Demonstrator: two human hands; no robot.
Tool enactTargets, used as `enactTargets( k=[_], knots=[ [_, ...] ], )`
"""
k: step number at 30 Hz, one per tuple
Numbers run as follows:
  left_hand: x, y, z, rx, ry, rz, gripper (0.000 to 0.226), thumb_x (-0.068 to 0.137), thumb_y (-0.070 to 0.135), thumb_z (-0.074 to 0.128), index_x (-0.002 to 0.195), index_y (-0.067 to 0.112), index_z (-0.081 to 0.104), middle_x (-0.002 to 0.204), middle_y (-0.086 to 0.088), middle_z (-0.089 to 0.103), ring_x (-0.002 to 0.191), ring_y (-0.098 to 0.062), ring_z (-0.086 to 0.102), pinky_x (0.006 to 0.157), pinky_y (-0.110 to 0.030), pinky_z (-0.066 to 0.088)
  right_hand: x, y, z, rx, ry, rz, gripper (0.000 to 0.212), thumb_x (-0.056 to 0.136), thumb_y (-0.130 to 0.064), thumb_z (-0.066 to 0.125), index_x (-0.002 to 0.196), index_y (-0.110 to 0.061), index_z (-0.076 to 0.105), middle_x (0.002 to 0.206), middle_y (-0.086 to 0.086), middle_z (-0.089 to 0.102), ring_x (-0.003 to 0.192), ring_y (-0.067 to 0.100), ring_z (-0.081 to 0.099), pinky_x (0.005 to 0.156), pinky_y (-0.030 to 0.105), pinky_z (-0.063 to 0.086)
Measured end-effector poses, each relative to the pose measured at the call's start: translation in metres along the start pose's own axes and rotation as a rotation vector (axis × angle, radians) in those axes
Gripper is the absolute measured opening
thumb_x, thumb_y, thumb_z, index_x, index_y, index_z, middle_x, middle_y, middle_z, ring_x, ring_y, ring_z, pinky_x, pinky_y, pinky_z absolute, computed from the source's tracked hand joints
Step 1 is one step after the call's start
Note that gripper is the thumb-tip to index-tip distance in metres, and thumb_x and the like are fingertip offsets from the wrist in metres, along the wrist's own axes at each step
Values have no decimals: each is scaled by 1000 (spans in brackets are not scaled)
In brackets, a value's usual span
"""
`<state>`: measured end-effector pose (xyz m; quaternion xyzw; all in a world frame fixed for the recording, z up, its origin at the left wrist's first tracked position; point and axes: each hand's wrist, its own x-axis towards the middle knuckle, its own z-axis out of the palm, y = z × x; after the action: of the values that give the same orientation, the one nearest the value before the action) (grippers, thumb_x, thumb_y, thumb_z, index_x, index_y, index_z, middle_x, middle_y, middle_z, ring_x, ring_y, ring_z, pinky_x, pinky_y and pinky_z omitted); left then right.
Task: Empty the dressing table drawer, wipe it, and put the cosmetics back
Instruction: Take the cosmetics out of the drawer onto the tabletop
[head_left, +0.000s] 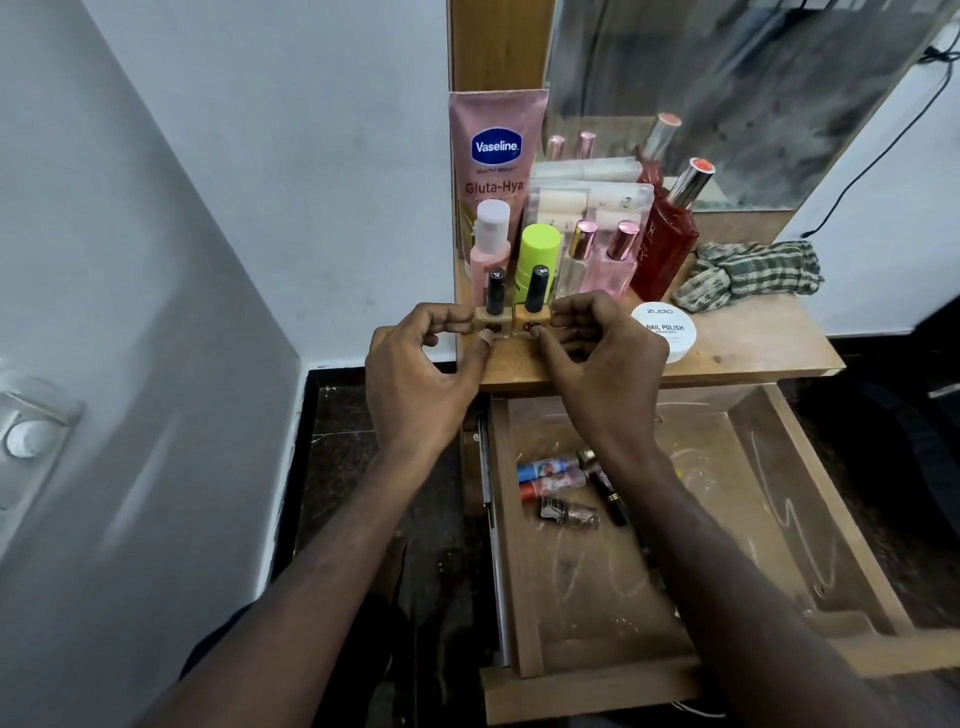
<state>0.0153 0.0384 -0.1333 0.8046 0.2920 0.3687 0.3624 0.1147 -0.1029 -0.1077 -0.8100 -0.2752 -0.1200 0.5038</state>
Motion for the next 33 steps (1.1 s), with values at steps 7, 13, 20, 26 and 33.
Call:
enactTargets(
  k=[7, 13, 20, 26, 33],
  knots=[
    [-2, 2, 4, 6, 23, -17, 31, 86, 55, 78, 108, 35, 71, 101, 22, 72, 103, -9, 61, 74, -22, 47, 0, 1, 3, 17, 6, 29, 23, 84, -17, 88, 102, -15, 74, 87, -8, 74, 78, 2, 72, 74, 21, 62],
    [-10, 9, -3, 81, 120, 201, 30, 93, 48, 71, 109, 22, 68, 108, 12, 69, 105, -13, 54, 72, -25, 42, -9, -2, -28, -22, 75, -87, 13, 91, -20, 81, 97, -13, 73, 87, -6, 73, 76, 7, 70, 69, 27, 60],
    [-46, 27, 24, 217, -460, 909, 22, 99, 34, 70, 105, 13, 72, 98, -1, 70, 93, -19, 58, 71, -36, 53, -56, 27, -87, -294, -93, -81, 11, 86, -9, 81, 87, -16, 71, 81, -5, 70, 70, 9, 63, 64, 27, 53],
    [-54, 36, 41, 306, -630, 739, 21, 96, 35, 73, 115, 29, 75, 107, 12, 74, 98, -13, 58, 71, -33, 51, -57, 80, -108, -599, -411, 314, 22, 96, -13, 69, 116, -15, 77, 113, 8, 77, 99, 22, 70, 84, 25, 51],
    [-56, 36, 50, 385, -651, 515, 29, 96, 39, 69, 126, 39, 69, 122, 20, 71, 107, -4, 65, 77, -25, 54, -41, 98, -116, -645, -698, 251, 30, 98, -20, 66, 127, -20, 73, 130, 12, 64, 114, 27, 64, 100, 34, 50]
  ],
)
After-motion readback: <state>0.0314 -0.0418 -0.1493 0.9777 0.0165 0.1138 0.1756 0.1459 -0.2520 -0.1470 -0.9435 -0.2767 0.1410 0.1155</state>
